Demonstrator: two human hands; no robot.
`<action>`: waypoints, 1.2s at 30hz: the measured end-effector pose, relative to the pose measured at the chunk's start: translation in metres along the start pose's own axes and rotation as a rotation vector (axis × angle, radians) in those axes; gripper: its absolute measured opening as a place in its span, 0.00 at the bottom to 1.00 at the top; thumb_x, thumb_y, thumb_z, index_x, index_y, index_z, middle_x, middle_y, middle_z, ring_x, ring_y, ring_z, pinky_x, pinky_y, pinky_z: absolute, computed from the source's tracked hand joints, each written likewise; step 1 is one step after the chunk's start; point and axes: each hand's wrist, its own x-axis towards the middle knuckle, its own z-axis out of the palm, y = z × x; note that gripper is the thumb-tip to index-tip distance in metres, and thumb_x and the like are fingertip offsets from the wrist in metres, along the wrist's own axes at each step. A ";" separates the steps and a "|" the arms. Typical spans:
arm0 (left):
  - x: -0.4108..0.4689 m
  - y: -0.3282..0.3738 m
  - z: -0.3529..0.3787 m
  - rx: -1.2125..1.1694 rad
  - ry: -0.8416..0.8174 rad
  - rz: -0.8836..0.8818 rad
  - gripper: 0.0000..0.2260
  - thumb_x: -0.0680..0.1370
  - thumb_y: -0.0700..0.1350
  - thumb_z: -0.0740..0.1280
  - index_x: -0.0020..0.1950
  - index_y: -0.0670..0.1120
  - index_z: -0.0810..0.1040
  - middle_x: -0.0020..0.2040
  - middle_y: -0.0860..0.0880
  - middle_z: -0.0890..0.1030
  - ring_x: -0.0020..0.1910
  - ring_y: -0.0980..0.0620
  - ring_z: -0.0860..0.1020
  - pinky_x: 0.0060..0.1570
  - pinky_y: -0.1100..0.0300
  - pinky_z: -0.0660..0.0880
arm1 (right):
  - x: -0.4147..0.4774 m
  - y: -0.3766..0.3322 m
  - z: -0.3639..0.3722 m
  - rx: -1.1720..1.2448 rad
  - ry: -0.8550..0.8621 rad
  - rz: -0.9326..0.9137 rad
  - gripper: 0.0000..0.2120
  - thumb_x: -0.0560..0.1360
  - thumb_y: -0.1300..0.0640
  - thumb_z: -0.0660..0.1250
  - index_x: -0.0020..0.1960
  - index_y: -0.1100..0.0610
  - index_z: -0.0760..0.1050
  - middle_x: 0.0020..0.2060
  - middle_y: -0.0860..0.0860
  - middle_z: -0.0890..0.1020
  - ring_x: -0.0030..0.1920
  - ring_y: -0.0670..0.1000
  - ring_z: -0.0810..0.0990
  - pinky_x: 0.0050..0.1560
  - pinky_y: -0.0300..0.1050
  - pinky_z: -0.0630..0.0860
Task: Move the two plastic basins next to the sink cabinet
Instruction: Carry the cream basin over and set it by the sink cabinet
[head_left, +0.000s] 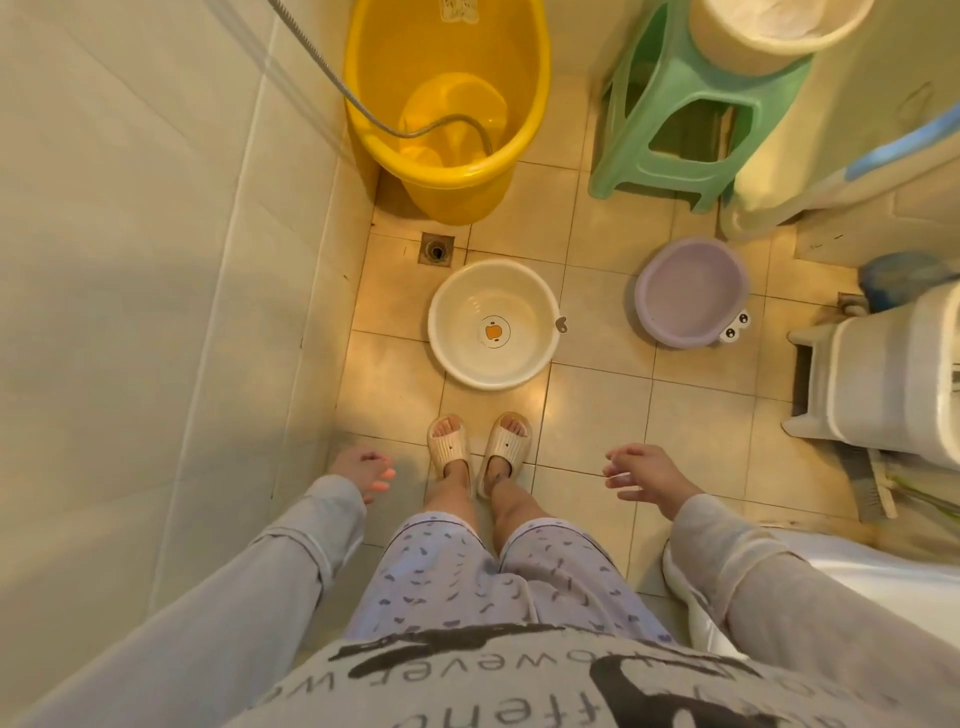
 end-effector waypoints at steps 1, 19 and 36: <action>0.003 0.008 0.000 0.020 -0.007 0.006 0.11 0.78 0.39 0.57 0.37 0.49 0.71 0.36 0.51 0.77 0.32 0.53 0.73 0.32 0.63 0.65 | 0.002 -0.001 0.000 0.004 0.003 0.009 0.06 0.78 0.62 0.60 0.53 0.60 0.74 0.40 0.56 0.78 0.36 0.52 0.78 0.36 0.43 0.72; 0.224 0.094 0.073 0.088 -0.032 0.006 0.09 0.74 0.37 0.60 0.51 0.43 0.76 0.40 0.46 0.78 0.33 0.51 0.74 0.32 0.60 0.69 | 0.228 -0.072 0.040 -0.087 -0.044 0.065 0.15 0.79 0.60 0.59 0.63 0.64 0.73 0.51 0.59 0.78 0.50 0.56 0.77 0.51 0.51 0.77; 0.524 0.109 0.146 -0.265 0.146 -0.124 0.22 0.75 0.40 0.63 0.68 0.39 0.66 0.64 0.40 0.75 0.59 0.43 0.76 0.51 0.51 0.77 | 0.538 -0.030 0.123 0.388 0.223 0.189 0.26 0.73 0.66 0.67 0.70 0.59 0.67 0.65 0.59 0.75 0.61 0.60 0.76 0.51 0.53 0.77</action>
